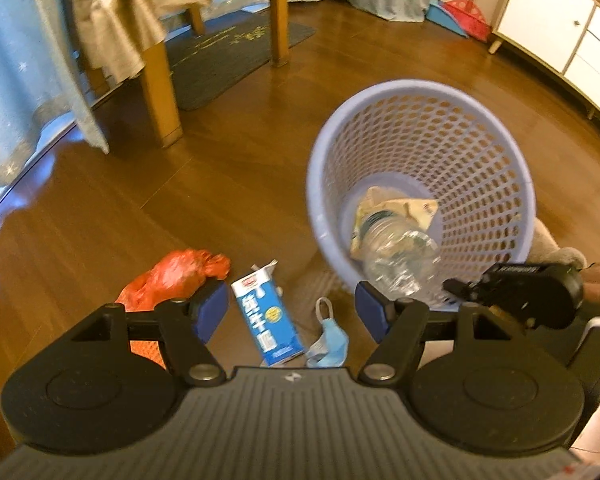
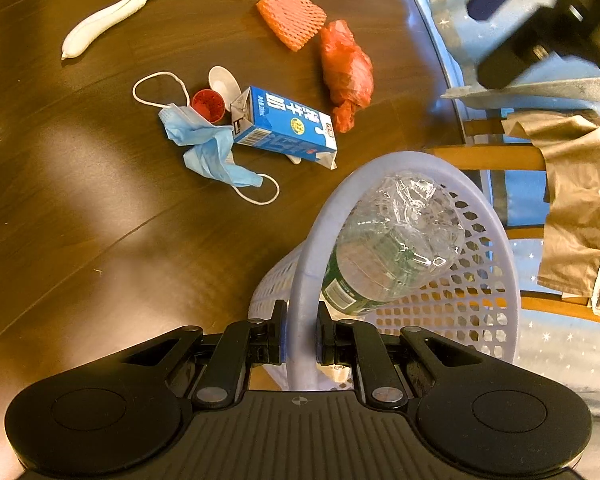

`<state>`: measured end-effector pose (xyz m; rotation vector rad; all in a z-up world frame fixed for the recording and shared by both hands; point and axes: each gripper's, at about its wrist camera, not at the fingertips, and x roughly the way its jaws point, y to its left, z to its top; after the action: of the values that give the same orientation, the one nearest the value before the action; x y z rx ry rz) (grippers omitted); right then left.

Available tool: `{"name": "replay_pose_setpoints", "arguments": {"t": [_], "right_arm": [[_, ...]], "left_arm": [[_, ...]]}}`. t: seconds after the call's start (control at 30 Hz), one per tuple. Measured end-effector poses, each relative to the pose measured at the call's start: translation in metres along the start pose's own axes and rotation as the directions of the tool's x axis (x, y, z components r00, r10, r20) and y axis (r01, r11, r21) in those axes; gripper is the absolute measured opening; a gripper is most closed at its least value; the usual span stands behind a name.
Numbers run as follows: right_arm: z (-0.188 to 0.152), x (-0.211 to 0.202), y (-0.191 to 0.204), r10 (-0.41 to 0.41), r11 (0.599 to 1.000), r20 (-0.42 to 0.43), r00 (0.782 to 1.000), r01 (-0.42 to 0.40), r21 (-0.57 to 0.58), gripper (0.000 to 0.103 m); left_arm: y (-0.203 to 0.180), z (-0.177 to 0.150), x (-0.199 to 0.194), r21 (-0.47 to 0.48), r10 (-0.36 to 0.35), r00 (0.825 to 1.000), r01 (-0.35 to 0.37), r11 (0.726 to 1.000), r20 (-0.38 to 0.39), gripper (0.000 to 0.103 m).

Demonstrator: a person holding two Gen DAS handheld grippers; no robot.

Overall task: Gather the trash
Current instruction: 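Lift the water bottle over the basket and release it with the left tool, then lower the left tool onto the blue face mask and pinch it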

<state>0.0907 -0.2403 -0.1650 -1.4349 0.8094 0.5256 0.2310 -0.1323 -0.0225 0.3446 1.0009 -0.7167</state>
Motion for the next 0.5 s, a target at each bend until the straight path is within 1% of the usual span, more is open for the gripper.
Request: {"name": "replay_pose_setpoints", "arguments": {"t": [0.17,0.27,0.37,0.5], "right_arm": [[0.000,0.001,-0.001,-0.005,1.000,-0.003,1.000,0.005,0.007,0.009],[-0.001,0.000,-0.002,-0.007,1.000,-0.004,1.000,0.007,0.010,0.009],[-0.001,0.000,-0.003,-0.007,1.000,-0.004,1.000,0.007,0.013,0.010],[-0.001,0.000,-0.003,-0.010,1.000,-0.005,1.000,0.010,0.013,0.010]], "left_arm": [[0.006,-0.016,0.005,0.007,0.021,1.000,-0.021,1.000,-0.020,0.066],[0.009,-0.028,0.012,0.011,0.009,0.999,-0.008,1.000,-0.037,0.066],[0.013,-0.041,0.020,0.018,0.011,0.998,-0.010,1.000,-0.060,0.066],[0.019,-0.062,0.029,0.010,0.033,0.996,-0.032,0.999,-0.079,0.066]]}}
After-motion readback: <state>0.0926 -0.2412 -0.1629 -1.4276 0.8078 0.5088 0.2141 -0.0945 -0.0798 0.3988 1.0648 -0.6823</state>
